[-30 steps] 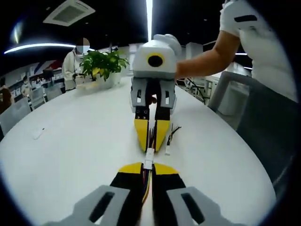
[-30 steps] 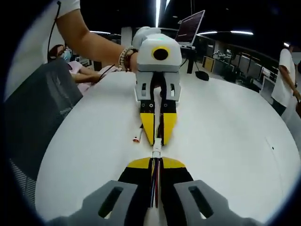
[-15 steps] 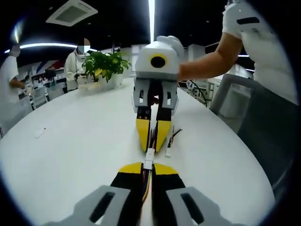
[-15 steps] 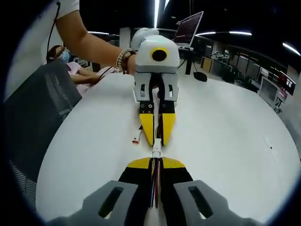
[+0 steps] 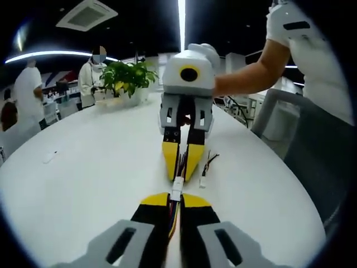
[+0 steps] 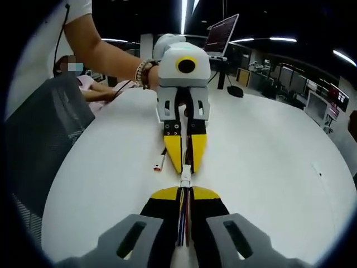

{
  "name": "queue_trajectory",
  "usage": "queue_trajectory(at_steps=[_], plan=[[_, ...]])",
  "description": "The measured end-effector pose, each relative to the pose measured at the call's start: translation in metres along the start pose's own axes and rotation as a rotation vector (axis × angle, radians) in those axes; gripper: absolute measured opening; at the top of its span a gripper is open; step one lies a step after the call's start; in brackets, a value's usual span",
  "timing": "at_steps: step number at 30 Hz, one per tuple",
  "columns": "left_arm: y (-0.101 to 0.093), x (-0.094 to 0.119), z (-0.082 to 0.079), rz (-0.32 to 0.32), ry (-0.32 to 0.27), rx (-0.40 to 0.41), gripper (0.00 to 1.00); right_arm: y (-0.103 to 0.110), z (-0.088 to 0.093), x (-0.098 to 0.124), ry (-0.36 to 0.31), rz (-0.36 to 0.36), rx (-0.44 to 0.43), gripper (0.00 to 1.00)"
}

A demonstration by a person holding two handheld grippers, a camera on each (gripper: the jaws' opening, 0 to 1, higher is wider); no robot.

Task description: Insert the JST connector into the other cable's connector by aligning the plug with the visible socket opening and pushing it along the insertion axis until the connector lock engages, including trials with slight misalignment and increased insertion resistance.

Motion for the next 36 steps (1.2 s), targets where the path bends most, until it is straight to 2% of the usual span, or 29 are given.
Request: queue_trajectory(at_steps=[6,14,21,24,26,28,31,36], plan=[[0.004,-0.002,0.000,-0.033,0.000,0.016,0.00,-0.005,0.001,0.000,0.009,0.024,0.017,0.04],[0.008,-0.003,0.002,-0.068,0.026,0.001,0.00,-0.010,0.006,-0.008,0.029,0.054,-0.013,0.04],[0.011,-0.002,0.003,-0.089,0.030,0.023,0.01,-0.011,0.007,-0.008,0.035,0.066,-0.027,0.05],[0.015,0.000,0.003,-0.110,0.023,0.048,0.03,-0.013,0.009,-0.007,0.040,0.077,-0.048,0.06],[0.016,0.002,0.003,-0.122,0.023,0.063,0.08,-0.016,0.010,-0.004,0.034,0.097,-0.082,0.11],[0.017,0.005,0.001,-0.129,0.015,0.079,0.13,-0.017,0.011,-0.001,0.032,0.104,-0.084,0.12],[0.015,0.009,-0.001,-0.123,0.000,0.092,0.13,-0.019,0.007,0.007,0.001,0.122,-0.109,0.10],[0.013,0.017,-0.009,-0.160,-0.044,0.127,0.15,-0.019,0.003,0.018,-0.022,0.162,-0.140,0.11]])
Point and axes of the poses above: the point that each gripper's makers call its tool centre point, and the gripper's own axes: x roughly backward along the fingers, y roughly to its left, z roughly out of its underside, the point moved 6 cm from there along x, roughly backward along the fingers, and after that the axes turned 9 degrees about x, right-handed, at the moved point
